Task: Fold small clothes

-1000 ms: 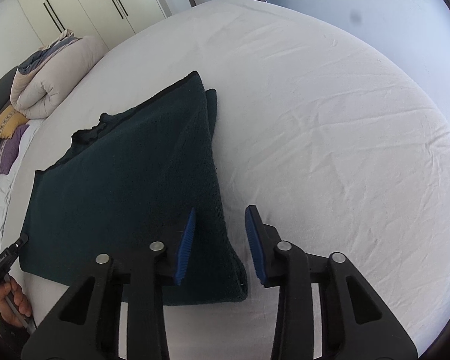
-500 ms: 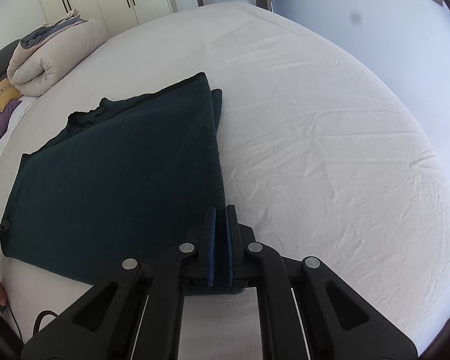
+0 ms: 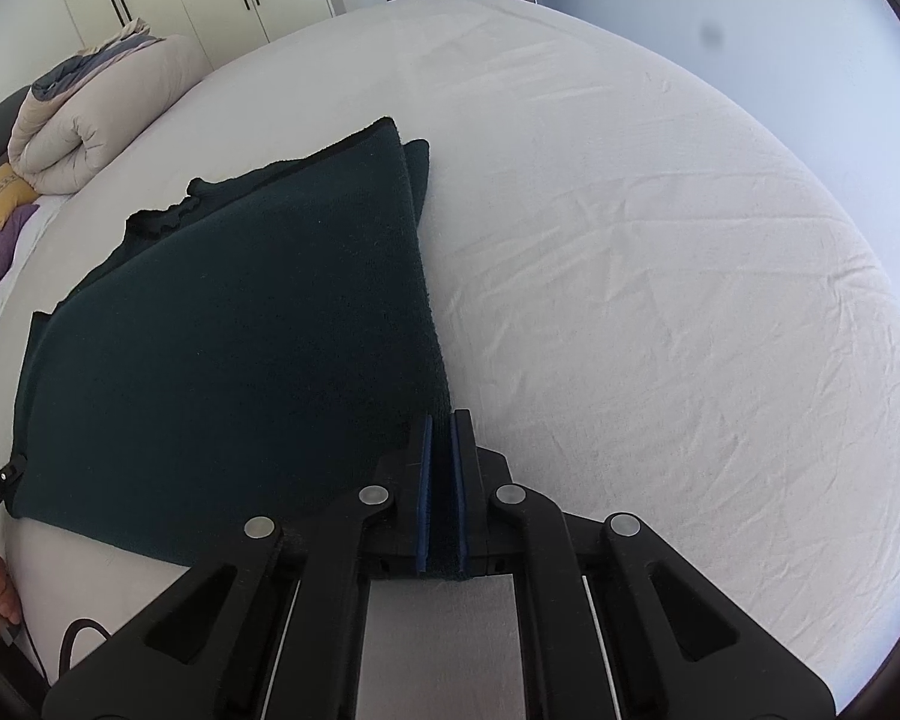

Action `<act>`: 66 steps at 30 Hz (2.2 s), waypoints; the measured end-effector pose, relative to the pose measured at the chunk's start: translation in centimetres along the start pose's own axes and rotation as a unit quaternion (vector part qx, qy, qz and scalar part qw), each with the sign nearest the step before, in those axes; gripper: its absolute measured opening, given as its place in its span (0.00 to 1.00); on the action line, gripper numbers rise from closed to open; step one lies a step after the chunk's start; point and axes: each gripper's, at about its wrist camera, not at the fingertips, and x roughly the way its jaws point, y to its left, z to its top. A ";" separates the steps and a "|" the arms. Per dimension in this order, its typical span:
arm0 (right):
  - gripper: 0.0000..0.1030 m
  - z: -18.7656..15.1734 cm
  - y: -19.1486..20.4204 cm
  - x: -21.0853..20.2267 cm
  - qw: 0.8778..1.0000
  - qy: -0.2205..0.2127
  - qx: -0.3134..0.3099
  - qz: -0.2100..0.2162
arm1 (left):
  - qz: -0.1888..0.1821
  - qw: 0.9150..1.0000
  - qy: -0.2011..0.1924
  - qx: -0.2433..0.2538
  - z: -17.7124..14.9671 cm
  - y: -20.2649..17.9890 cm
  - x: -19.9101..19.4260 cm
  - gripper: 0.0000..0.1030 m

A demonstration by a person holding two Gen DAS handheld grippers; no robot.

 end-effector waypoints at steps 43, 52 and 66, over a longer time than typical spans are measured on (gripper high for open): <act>0.00 4.5 -2.7 8.2 0.938 -0.083 0.306 0.142 | 0.027 0.992 -0.035 0.115 6.6 -4.6 6.1 0.67; 0.10 4.6 10.0 3.3 0.959 -0.050 0.147 0.238 | -0.026 0.986 -0.042 0.157 4.8 -9.1 3.5 0.68; 0.05 -1.9 9.6 7.9 0.947 -0.002 0.195 0.254 | 0.046 0.980 0.007 0.194 1.3 -10.7 6.4 0.68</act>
